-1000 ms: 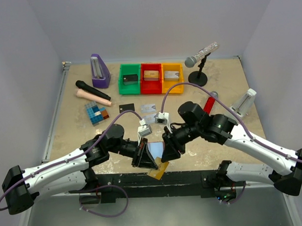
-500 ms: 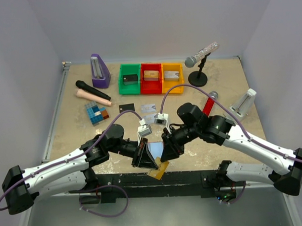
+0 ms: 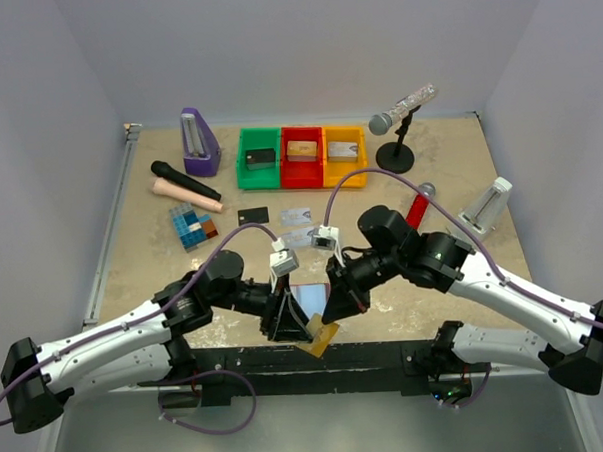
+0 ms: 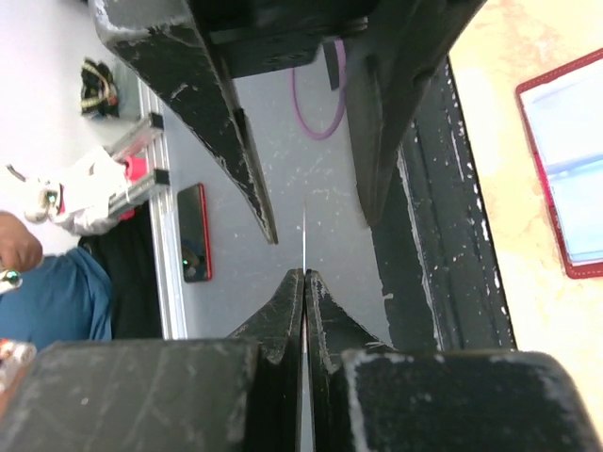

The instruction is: Take the credit cards out of the card holder

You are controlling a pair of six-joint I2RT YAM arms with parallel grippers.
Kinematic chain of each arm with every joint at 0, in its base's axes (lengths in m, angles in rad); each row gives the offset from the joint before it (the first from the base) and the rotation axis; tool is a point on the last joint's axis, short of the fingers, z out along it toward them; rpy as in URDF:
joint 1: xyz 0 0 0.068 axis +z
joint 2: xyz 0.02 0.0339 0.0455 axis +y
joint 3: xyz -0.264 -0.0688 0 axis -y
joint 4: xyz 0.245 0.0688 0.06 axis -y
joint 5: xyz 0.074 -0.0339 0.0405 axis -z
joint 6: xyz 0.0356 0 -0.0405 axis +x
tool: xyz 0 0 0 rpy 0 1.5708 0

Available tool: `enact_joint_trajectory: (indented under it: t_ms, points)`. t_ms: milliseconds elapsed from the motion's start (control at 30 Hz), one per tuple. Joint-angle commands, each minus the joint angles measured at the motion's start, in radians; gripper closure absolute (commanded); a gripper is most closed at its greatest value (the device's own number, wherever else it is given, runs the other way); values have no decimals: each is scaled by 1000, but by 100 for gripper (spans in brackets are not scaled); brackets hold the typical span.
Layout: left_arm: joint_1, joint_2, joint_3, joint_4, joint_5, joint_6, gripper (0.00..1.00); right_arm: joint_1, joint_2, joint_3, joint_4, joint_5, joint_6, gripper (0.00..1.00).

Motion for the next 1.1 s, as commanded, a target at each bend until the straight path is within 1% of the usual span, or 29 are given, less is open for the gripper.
enact_joint_trajectory:
  t_ms: [0,33,100,133,200,267,333,400,467,600,767,900,1067]
  points:
    - [30,-113,66,-182,-184,69,38,-94,-69,-25,20,25,42,100]
    - [53,-161,60,-199,-231,61,33,-172,-88,-47,36,45,69,100]
    - [95,-259,42,-228,-334,41,26,-273,-118,-93,82,85,117,100]
    - [112,-302,28,-238,-374,38,23,-313,-121,-98,77,120,122,100]
    - [138,-380,10,-273,-460,18,22,-384,-103,-102,89,207,146,100]
    - [146,-420,-3,-311,-554,3,21,-454,-67,-114,134,265,186,100]
    - [146,-431,-9,-342,-598,-19,21,-514,-5,-111,191,315,217,100]
    - [146,-442,-19,-350,-606,-33,22,-557,100,-93,239,347,241,100]
    - [146,-462,-36,-356,-617,-51,22,-585,190,-67,299,373,266,100]
    - [146,-525,-68,-391,-673,-86,22,-609,359,14,342,414,306,100]
    - [146,-588,-95,-469,-741,-112,23,-639,496,91,414,441,381,100]
    - [146,-629,-111,-508,-756,-111,23,-646,604,163,417,436,409,100]
    - [146,-645,-122,-515,-752,-106,23,-652,720,235,393,418,396,100]
